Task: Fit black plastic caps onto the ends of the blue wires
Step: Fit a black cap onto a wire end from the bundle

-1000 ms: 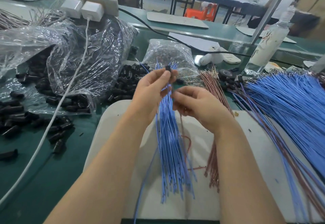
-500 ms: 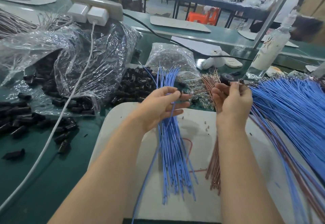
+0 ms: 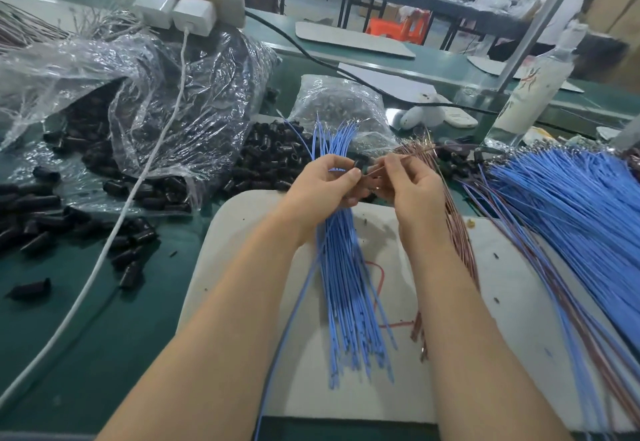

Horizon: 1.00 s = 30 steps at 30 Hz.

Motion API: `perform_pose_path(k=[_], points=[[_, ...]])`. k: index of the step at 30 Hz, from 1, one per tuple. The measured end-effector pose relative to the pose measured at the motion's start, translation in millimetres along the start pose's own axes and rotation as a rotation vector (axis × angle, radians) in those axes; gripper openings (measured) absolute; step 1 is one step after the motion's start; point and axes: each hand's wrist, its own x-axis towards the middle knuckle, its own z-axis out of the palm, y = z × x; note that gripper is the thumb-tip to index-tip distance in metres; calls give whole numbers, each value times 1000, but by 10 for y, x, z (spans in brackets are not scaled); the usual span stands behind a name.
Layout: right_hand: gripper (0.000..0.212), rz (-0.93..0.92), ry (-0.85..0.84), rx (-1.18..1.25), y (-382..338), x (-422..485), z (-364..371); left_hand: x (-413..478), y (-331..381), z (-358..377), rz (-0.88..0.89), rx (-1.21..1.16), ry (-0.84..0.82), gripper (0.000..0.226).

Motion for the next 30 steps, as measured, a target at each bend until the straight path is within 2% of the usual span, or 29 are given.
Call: perform_pose_path(k=[2, 4, 6, 10, 18, 23, 26, 30], points=[[20, -3, 96, 74, 12, 40, -22, 12, -23, -42, 75, 209, 59, 6], [21, -14, 135, 164, 6, 60, -23, 10, -25, -88, 165, 448, 122, 3], [21, -46, 154, 169, 16, 56, -32, 18, -49, -111, 221, 589, 157, 7], [21, -88, 181, 89, 2, 45, -41, 20, -80, -69, 240, 675, 139, 9], [25, -226, 172, -272, 31, 36, -31, 0, -43, -43, 313, 762, 135, 12], [24, -262, 189, -336, 27, 27, -24, -37, -27, -51, 336, 844, 142, 13], [26, -300, 152, -427, 17, 14, -13, -49, -12, -42, 366, 866, 140, 14], [29, -238, 45, -459, 19, 1, 17, -55, -1, -18, 402, 859, 144, 12]])
